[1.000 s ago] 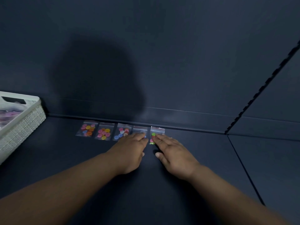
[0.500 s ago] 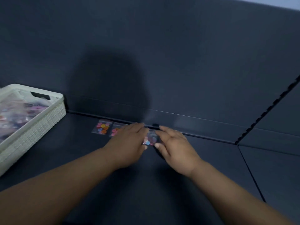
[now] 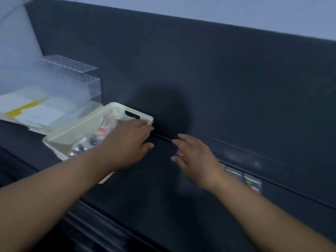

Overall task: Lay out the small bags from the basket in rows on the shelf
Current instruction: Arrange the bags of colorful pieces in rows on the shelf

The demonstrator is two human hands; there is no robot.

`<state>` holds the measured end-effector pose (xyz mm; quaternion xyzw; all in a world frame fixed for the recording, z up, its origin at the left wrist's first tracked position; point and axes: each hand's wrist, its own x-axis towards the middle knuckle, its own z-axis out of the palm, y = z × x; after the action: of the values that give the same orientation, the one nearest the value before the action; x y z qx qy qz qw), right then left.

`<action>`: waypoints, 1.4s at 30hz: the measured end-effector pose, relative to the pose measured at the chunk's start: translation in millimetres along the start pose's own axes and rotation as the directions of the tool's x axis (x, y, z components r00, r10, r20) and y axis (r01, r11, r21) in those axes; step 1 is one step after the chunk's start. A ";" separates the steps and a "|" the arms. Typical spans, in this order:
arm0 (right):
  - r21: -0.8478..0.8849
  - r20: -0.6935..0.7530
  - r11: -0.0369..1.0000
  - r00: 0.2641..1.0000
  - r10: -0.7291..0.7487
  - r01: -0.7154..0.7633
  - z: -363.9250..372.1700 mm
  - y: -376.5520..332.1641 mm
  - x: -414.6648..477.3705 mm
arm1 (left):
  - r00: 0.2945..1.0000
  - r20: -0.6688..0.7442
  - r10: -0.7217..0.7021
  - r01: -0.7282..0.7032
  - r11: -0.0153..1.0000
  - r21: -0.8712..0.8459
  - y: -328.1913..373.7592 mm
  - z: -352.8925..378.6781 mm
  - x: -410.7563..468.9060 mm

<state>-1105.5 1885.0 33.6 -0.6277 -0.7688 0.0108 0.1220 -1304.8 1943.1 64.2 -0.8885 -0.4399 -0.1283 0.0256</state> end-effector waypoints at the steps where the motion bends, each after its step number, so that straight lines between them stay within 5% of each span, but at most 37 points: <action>1: 0.004 0.018 1.000 1.000 -0.020 0.020 1.2 -13.2 10.6 | 0.999 0.002 -0.035 0.035 0.999 0.000 -18.1 -6.0 -5.6; 12: 0.144 0.098 0.986 0.990 -0.105 0.090 40.5 -133.6 121.3 | 0.967 0.091 -0.239 0.242 0.970 -0.026 -182.8 -6.7 -40.7; 17: 0.146 0.124 0.987 0.989 -0.081 0.062 59.1 -153.7 153.2 | 0.958 0.145 -0.246 0.265 0.956 -0.130 -215.1 12.4 -37.0; 21: 0.287 0.299 0.956 0.942 -0.151 0.062 75.2 -181.6 164.9 | 0.947 0.187 -0.262 0.306 0.912 -0.272 -229.8 32.2 -40.2; 25: 0.145 0.422 0.981 0.889 -0.177 0.127 93.5 -195.6 176.6 | 0.954 0.145 -0.262 0.297 0.891 -0.344 -233.5 37.8 -41.4; 32: 0.217 0.368 0.975 0.921 -0.129 0.050 104.8 -184.4 191.4 | 0.956 0.153 -0.249 0.289 0.882 -0.373 -235.6 38.6 -42.6; 37: 0.578 0.301 0.745 0.936 0.185 -0.333 83.6 -153.2 193.5 | 0.973 0.063 -0.220 0.229 0.923 -0.309 -234.0 37.4 -42.5; 40: 0.727 0.295 0.544 0.906 0.303 -0.419 68.8 -141.3 192.2 | 0.986 -0.100 -0.133 0.105 0.965 -0.242 -225.4 33.0 -35.9; 42: 0.816 0.321 0.360 0.872 0.369 -0.453 57.7 -136.2 189.1 | 0.992 -0.061 -0.108 0.090 0.966 -0.244 -210.7 25.1 -30.1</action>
<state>-1282.6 2047.0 33.6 -0.6463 -0.4760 0.4555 0.3850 -1483.2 2052.6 18.2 -0.8566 -0.4636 -0.2146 -0.0724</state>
